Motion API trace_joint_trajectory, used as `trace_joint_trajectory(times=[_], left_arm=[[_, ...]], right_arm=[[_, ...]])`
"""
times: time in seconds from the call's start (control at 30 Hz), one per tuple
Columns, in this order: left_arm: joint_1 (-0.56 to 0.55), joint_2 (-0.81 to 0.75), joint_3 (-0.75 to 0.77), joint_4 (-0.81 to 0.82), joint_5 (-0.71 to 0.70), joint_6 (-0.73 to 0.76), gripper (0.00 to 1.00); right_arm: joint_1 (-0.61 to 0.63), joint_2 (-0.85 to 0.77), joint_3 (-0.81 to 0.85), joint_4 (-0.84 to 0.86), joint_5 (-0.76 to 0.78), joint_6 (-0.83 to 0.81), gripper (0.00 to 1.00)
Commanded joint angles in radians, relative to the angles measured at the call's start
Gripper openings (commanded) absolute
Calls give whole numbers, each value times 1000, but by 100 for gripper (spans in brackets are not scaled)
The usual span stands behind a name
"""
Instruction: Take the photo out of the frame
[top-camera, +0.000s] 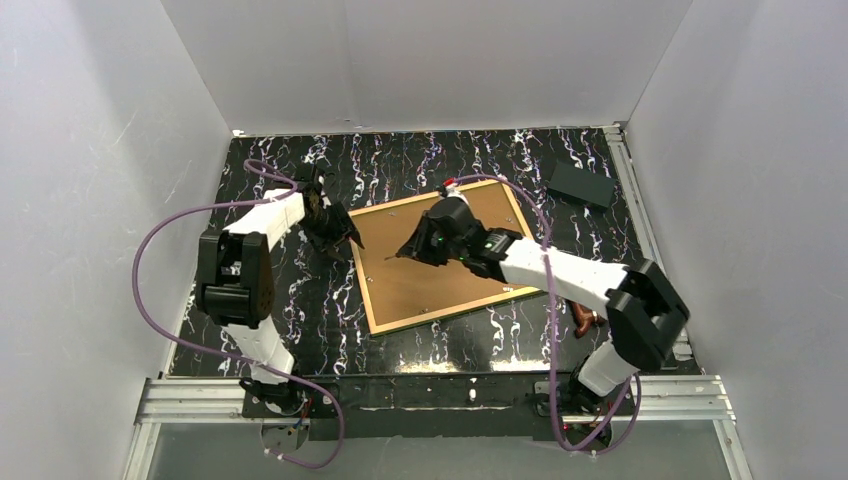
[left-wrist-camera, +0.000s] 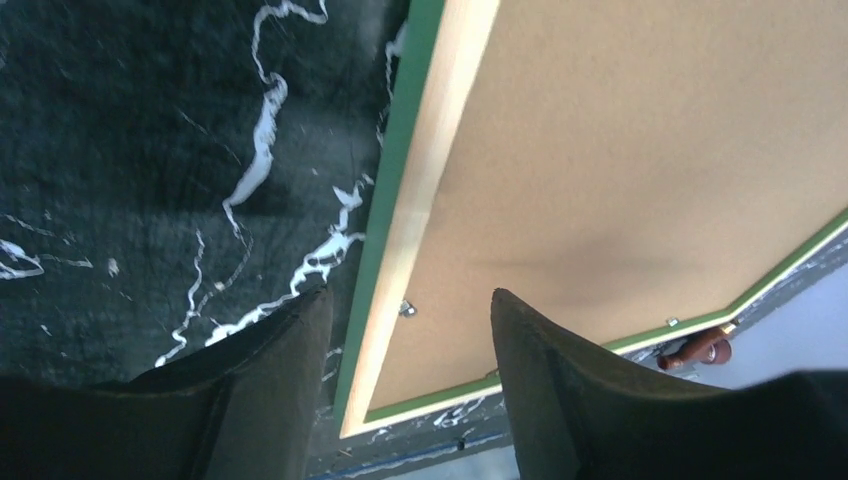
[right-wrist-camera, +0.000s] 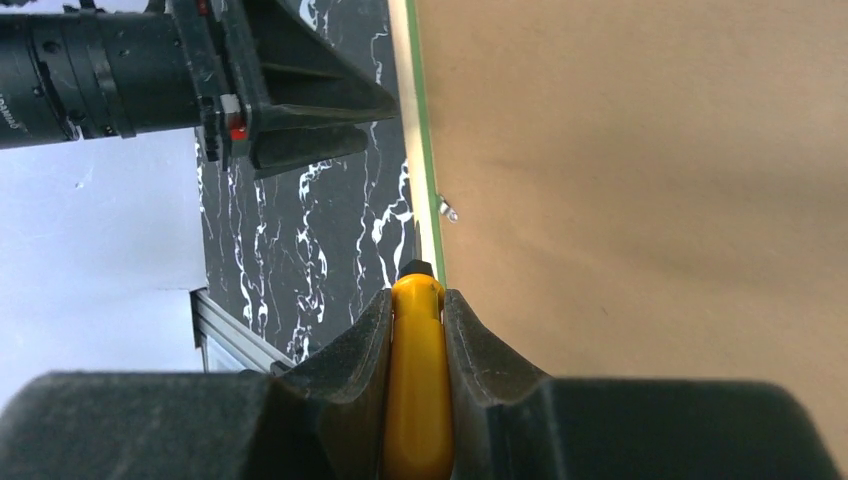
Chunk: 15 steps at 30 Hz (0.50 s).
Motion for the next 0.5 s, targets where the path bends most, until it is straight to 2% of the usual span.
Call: trace_joint_trajectory(times=[0.0,0.17,0.4,0.47], left_arm=[[11,43,23,-78,-44,22,55],[6,79,22,-34,-42,23,50],[1,117,27,-24,-24,40,36],[-5,124,27,-22,-24,43,36]], right_arm=[[34,110,128,1,32,-36,1],[50,197,203,-19,20,-52,1],[65,263,237,-12,8,-52,1],[71,272,240,-10,5,-52,1]])
